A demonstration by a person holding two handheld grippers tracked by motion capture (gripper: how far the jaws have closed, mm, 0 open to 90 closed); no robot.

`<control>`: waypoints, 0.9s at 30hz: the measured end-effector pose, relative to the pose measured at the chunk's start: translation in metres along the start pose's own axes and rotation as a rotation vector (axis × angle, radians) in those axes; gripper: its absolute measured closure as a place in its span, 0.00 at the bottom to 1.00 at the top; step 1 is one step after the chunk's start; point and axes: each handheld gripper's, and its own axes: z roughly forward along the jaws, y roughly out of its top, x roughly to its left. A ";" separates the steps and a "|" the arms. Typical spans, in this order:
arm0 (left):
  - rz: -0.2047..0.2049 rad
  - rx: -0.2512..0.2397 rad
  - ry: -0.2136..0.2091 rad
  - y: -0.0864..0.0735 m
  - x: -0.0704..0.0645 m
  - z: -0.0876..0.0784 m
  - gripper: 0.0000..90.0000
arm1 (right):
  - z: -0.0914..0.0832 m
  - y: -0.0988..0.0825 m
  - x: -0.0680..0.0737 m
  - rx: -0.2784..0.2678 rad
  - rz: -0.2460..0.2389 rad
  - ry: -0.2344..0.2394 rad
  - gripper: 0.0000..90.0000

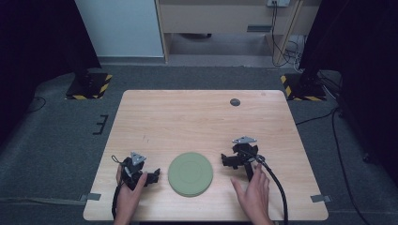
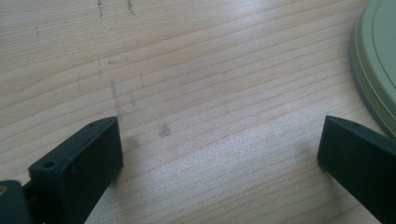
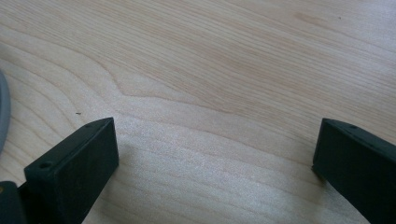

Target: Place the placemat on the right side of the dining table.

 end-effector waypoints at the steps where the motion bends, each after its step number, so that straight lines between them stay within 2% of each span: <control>1: -0.001 0.000 -0.001 0.000 0.000 0.000 0.00 | 0.000 0.000 0.000 0.000 0.000 0.000 0.00; 8: 0.002 0.000 -0.004 0.000 0.000 0.000 0.00 | 0.000 0.000 0.003 0.000 0.011 -0.012 0.00; 11: 0.019 0.000 -0.020 -0.001 -0.002 -0.001 0.00 | 0.000 0.000 0.002 0.004 -0.006 0.006 0.01; 14: 0.042 -0.004 -0.035 -0.001 -0.007 -0.001 0.00 | -0.003 0.001 0.003 0.029 -0.041 0.038 0.03; 16: 0.054 -0.012 -0.047 -0.002 -0.009 -0.003 0.02 | -0.007 0.000 0.005 0.045 -0.059 0.059 0.09; 18: 0.074 -0.020 -0.051 -0.003 -0.013 -0.004 0.03 | -0.016 -0.002 0.007 0.038 -0.068 0.120 0.08; 21: 0.103 -0.033 -0.058 -0.005 -0.017 -0.007 0.03 | -0.031 -0.006 0.014 0.006 -0.137 0.205 0.10; 22: 0.107 -0.038 -0.063 -0.006 -0.018 -0.008 0.03 | -0.036 -0.005 0.018 0.018 -0.139 0.239 0.14; 24: 0.128 -0.041 -0.073 -0.007 -0.021 -0.010 0.03 | -0.041 -0.006 0.023 0.058 -0.109 0.266 0.15; 25: 0.134 -0.045 -0.079 -0.008 -0.022 -0.011 0.03 | -0.041 -0.008 0.027 0.114 -0.082 0.276 0.14; 27: 0.146 -0.058 -0.112 -0.009 -0.026 -0.015 0.03 | -0.041 -0.011 0.035 0.122 -0.117 0.244 0.13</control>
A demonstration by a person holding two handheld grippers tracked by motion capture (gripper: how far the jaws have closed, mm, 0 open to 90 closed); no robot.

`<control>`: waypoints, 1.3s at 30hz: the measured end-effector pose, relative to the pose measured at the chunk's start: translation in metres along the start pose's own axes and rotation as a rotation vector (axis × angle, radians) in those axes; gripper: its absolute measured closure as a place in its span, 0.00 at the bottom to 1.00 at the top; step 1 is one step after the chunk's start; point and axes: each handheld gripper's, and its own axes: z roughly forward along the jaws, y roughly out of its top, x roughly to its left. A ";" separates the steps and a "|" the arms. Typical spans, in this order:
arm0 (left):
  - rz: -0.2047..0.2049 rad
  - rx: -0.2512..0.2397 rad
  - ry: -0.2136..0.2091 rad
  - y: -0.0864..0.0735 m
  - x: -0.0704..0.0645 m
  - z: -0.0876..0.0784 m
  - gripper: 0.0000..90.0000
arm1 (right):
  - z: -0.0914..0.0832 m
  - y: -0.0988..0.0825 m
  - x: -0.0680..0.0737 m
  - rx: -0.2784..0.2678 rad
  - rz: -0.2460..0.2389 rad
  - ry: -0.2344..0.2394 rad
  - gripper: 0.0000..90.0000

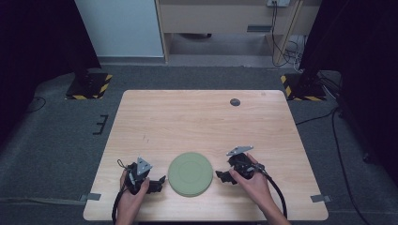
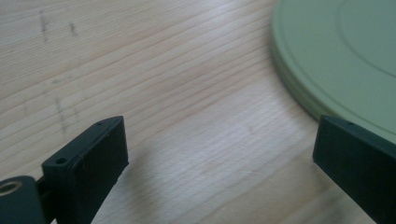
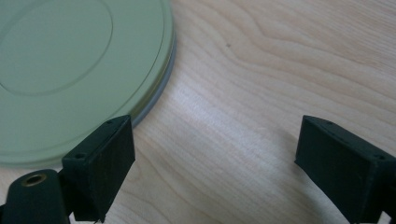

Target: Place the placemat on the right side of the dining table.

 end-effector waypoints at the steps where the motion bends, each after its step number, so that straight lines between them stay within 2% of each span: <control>1: 0.002 -0.008 -0.015 0.000 -0.002 -0.001 0.03 | 0.001 -0.001 0.004 0.011 -0.024 -0.014 0.13; 3: 0.006 -0.011 -0.043 0.000 -0.004 -0.004 0.03 | 0.003 -0.002 0.011 0.021 -0.080 -0.018 0.10; 4: 0.002 -0.011 -0.052 0.000 -0.005 -0.004 0.03 | 0.004 -0.004 0.014 0.009 -0.093 -0.021 0.09; 6: -0.006 -0.012 -0.073 0.001 -0.006 -0.004 0.03 | 0.001 -0.005 0.018 -0.022 -0.092 -0.008 0.10; 10: 0.005 -0.009 -0.092 0.002 -0.010 -0.004 0.03 | -0.005 -0.005 0.024 -0.065 -0.114 -0.001 0.12; 14: 0.006 -0.008 -0.108 0.003 -0.014 -0.004 0.03 | -0.003 -0.008 0.026 -0.073 -0.136 0.023 0.13; 19: -0.003 0.004 -0.134 0.005 -0.017 -0.003 0.04 | -0.001 -0.008 0.032 -0.080 -0.155 0.025 0.14; 24: -0.003 0.013 -0.132 0.005 -0.019 0.001 0.04 | 0.003 -0.009 0.037 -0.081 -0.171 0.025 0.13; 32: -0.005 0.019 -0.132 0.006 -0.017 0.003 0.00 | 0.004 -0.008 0.038 -0.087 -0.178 -0.001 0.07; 35: -0.001 0.022 -0.120 0.008 -0.018 0.004 0.00 | 0.005 -0.007 0.038 -0.089 -0.182 -0.017 0.05; 39: -0.003 0.022 -0.106 0.009 -0.018 0.005 0.00 | 0.007 -0.006 0.036 -0.087 -0.164 -0.019 0.03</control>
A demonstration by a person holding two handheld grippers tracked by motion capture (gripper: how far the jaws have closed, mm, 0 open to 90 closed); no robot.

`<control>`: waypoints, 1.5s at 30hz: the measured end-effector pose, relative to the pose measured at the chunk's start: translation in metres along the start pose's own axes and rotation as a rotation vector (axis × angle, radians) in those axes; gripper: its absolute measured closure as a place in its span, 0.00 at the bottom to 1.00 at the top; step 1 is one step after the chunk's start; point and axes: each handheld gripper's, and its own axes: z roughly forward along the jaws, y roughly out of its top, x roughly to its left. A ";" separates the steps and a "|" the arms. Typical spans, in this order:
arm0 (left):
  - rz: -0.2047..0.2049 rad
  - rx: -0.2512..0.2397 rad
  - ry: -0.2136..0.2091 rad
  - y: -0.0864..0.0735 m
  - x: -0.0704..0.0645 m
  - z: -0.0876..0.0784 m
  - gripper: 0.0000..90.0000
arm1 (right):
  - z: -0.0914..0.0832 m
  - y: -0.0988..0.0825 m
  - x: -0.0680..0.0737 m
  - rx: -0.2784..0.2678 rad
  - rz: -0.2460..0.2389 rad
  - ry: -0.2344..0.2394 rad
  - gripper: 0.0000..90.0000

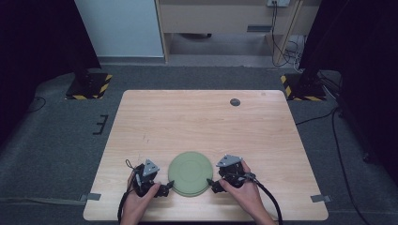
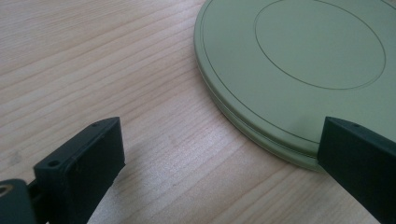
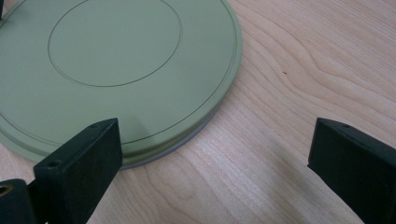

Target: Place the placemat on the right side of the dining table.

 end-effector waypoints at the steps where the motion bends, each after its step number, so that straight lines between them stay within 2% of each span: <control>1: 0.000 0.000 0.000 0.000 0.000 0.000 0.00 | 0.000 0.000 0.000 0.000 0.000 0.000 0.03; 7: -0.011 -0.006 0.015 0.001 0.001 0.001 0.01 | 0.003 0.000 -0.004 0.000 0.021 0.005 0.01; 11: -0.012 -0.012 0.013 -0.001 -0.001 0.000 0.04 | 0.000 0.000 -0.004 -0.010 0.040 0.011 0.08; 13: -0.009 -0.013 0.015 -0.001 -0.001 0.000 0.04 | -0.003 0.001 -0.003 -0.026 0.038 0.006 0.08; 21: -0.007 -0.005 0.020 0.000 -0.001 0.001 0.01 | 0.000 0.000 -0.001 -0.012 0.032 0.001 0.06; 29: -0.019 -0.018 0.067 0.006 0.001 0.006 0.01 | 0.004 0.001 -0.005 -0.031 0.050 -0.031 0.02; 33: -0.027 -0.025 0.061 0.005 0.002 0.006 0.03 | 0.005 0.001 -0.006 -0.034 0.055 -0.034 0.03; 36: -0.022 -0.023 0.052 0.003 0.000 0.004 0.04 | 0.003 0.000 -0.006 -0.024 0.058 -0.017 0.07; 39: -0.018 -0.023 0.052 0.003 -0.001 0.005 0.04 | 0.004 -0.001 -0.004 -0.018 0.059 -0.008 0.07; 45: -0.021 -0.022 0.069 0.006 0.000 0.008 0.02 | 0.006 0.000 -0.005 -0.023 0.066 -0.026 0.04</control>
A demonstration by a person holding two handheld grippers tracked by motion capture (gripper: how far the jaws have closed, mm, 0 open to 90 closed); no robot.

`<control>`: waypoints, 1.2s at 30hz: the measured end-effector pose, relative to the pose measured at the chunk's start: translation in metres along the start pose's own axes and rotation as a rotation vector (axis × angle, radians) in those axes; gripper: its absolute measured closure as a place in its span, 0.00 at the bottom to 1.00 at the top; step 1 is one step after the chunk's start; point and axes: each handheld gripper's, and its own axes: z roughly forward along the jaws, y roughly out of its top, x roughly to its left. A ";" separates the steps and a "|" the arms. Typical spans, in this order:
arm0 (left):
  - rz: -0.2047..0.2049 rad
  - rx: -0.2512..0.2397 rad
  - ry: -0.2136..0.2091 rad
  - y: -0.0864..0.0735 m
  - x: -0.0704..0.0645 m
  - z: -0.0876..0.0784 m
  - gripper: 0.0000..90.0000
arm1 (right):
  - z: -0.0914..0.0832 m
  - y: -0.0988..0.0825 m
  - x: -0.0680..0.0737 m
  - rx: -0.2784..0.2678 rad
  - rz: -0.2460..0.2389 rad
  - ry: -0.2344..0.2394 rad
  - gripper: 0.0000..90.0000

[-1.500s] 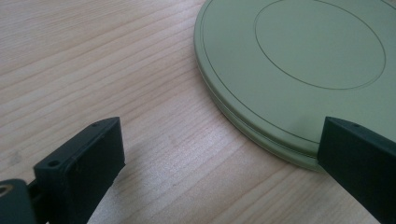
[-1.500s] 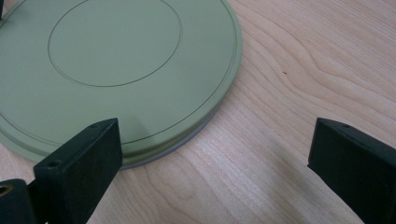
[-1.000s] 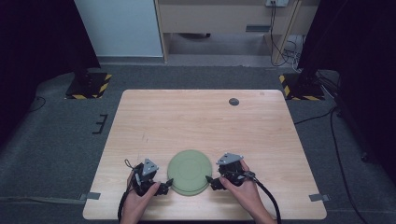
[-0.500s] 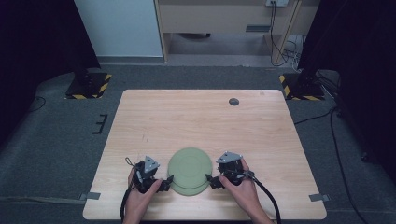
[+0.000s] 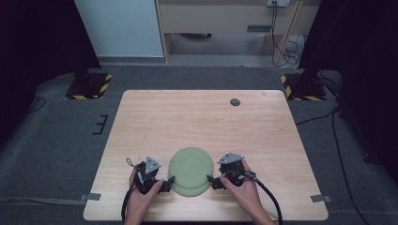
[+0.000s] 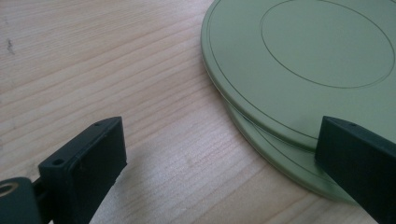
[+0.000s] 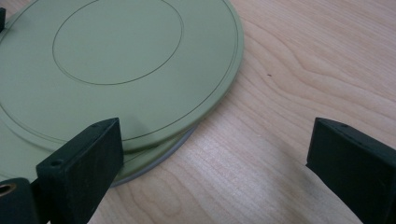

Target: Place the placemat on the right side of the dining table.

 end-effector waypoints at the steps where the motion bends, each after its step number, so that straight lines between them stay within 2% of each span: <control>1: -0.001 -0.002 0.004 0.001 0.000 0.001 0.02 | 0.000 0.001 0.000 -0.001 0.001 -0.007 0.04; 4: -0.008 -0.004 0.008 0.001 0.001 0.002 0.01 | 0.001 0.001 -0.001 -0.004 -0.001 -0.019 0.04; 6: -0.020 -0.010 -0.001 0.000 0.001 0.002 0.02 | 0.003 0.001 -0.003 -0.002 0.017 -0.013 0.04; 9: -0.016 -0.006 -0.008 -0.002 0.000 0.000 0.04 | 0.000 0.001 -0.002 -0.003 0.015 -0.008 0.08; 12: -0.011 -0.004 -0.010 -0.002 -0.003 0.001 0.03 | -0.001 0.000 0.000 -0.004 0.021 0.009 0.08; 14: -0.006 0.000 -0.003 0.000 -0.002 0.002 0.01 | 0.001 0.000 0.001 -0.003 0.010 0.002 0.07; 19: -0.009 -0.008 0.008 0.003 -0.002 0.005 0.01 | 0.003 0.001 -0.002 -0.018 0.033 -0.020 0.06; 29: -0.006 -0.011 -0.001 0.001 -0.006 0.003 0.04 | 0.001 0.001 0.000 -0.019 0.033 -0.006 0.09; 36: -0.011 -0.003 0.000 0.004 -0.004 0.007 0.00 | 0.004 0.001 -0.002 -0.018 0.034 -0.030 0.07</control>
